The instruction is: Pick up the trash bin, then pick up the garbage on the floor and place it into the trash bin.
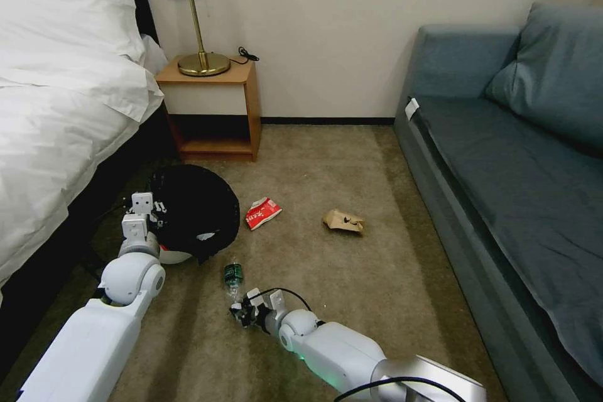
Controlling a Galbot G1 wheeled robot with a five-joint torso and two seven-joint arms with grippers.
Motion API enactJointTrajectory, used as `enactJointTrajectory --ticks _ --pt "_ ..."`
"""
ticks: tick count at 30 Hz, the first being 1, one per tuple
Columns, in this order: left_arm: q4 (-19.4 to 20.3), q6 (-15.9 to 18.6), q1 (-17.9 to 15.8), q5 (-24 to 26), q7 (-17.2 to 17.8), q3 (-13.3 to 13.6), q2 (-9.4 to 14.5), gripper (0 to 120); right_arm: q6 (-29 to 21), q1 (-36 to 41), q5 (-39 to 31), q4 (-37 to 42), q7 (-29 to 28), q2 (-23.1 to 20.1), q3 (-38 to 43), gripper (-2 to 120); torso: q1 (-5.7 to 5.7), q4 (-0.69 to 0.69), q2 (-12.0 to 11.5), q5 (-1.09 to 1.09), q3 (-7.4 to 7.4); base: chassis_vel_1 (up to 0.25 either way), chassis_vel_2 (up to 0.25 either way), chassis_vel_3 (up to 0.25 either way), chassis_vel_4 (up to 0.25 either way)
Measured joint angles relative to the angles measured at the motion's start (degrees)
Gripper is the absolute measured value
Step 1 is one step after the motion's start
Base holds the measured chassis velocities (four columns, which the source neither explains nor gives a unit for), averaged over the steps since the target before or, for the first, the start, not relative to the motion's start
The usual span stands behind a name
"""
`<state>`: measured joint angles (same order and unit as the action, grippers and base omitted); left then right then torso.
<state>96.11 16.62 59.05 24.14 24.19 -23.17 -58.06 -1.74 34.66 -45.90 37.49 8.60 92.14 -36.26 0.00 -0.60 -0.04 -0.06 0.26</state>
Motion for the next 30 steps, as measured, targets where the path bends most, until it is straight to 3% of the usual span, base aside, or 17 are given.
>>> enactJointTrajectory --ticks 17,30 --pt "0.7 -0.1 0.2 0.6 0.0 -0.2 1.7 6 0.6 -2.6 0.7 2.4 -0.3 0.0 5.3 29 0.0 0.01 0.0 -0.01 0.0 0.0 0.0 0.0 0.0" --pt "1.5 0.0 -0.1 1.2 0.2 0.2 2.8 6 3.0 -4.8 4.8 -0.8 1.1 -3.2 11.0 29 0.0 0.0 0.0 0.0 0.0 0.0 0.0 0.0 0.0"
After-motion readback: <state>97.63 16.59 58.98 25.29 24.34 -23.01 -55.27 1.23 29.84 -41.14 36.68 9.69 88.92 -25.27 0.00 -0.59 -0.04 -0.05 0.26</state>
